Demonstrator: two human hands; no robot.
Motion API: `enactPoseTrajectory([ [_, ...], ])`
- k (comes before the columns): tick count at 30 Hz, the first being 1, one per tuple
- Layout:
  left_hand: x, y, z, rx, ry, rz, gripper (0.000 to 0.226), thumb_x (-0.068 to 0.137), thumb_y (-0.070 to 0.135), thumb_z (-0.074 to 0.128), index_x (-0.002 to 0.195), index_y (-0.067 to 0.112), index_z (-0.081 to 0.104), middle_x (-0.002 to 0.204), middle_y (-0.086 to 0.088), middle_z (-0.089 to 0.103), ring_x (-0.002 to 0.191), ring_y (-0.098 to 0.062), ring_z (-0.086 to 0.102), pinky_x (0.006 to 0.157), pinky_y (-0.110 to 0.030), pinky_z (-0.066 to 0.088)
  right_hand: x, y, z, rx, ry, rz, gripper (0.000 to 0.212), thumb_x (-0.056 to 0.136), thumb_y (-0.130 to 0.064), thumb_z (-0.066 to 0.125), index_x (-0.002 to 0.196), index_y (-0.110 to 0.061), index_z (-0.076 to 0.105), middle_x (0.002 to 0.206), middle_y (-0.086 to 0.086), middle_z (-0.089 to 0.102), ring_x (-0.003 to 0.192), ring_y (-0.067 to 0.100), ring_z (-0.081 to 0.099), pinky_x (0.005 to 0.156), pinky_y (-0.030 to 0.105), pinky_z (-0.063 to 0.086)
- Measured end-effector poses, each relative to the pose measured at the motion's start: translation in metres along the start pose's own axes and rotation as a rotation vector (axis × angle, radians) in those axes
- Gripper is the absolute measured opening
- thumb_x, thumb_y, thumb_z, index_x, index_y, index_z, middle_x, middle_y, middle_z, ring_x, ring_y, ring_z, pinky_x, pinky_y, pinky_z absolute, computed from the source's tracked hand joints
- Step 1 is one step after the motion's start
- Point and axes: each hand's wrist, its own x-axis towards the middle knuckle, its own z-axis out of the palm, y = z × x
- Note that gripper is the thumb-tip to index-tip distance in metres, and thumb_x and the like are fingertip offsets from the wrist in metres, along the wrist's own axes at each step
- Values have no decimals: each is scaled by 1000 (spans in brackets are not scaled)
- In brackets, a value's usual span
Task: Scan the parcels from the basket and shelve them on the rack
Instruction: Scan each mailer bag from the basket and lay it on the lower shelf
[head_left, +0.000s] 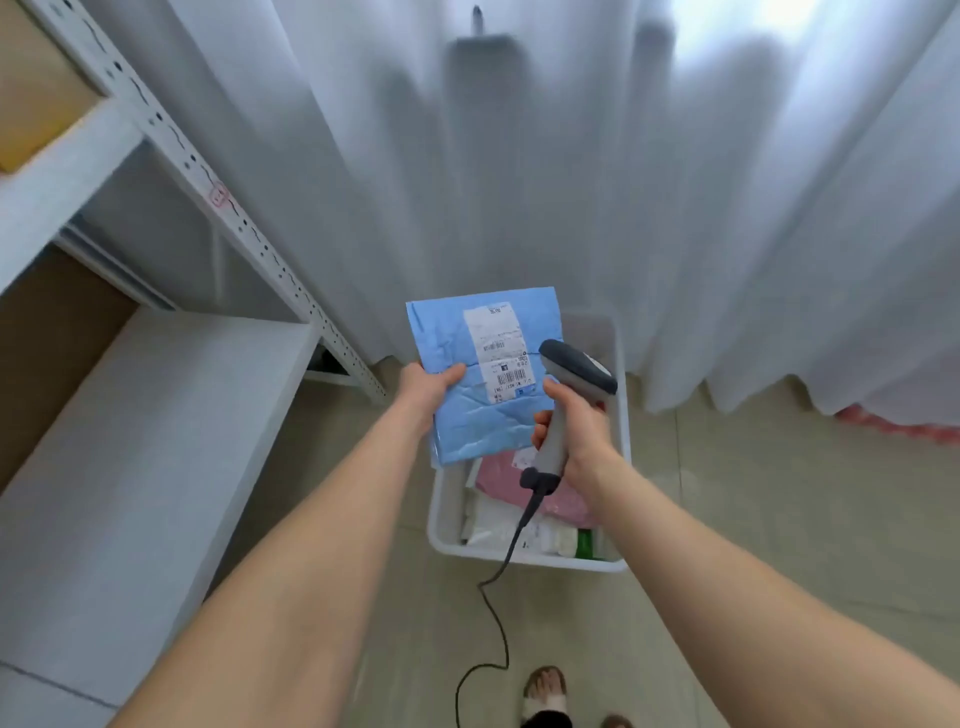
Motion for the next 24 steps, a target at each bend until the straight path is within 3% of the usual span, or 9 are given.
enactPoseTrajectory([
  [4,-48,31,-26,-33,22,45,32,85,8,70,114,-3,62,116,-21,65,93,-25,62,91,-46,51,-55,-18,12,-63,-119,-89,9,87,-10,68,81,-11,61,58,11,53,42,17,45,47,25,41],
  [9,-114,42,-57,-122,81,73,31,87,5,66,115,-6,60,116,-21,63,89,-25,60,79,-38,50,-120,-18,7,-162,-222,-177,10,88,-5,65,78,-7,61,45,7,50,36,17,43,42,22,38],
  [13,-171,33,-72,-164,134,94,35,87,1,65,120,-7,56,122,-23,61,93,-27,59,89,-45,50,-169,-10,-20,-253,-261,-222,8,87,-8,67,81,-7,61,44,5,53,33,15,45,38,20,40],
  [18,-232,19,-86,-198,147,95,33,86,0,65,118,-6,58,119,-22,62,88,-26,60,76,-39,50,-219,-7,-46,-356,-331,-244,9,88,-10,66,83,-6,59,44,5,54,33,15,44,41,20,40],
  [24,-286,20,-106,-244,139,101,30,89,1,62,118,-6,56,120,-22,61,92,-32,61,75,-40,49,-262,5,-56,-387,-335,-265,12,86,-15,69,84,-6,60,43,4,55,32,16,44,40,22,40],
])
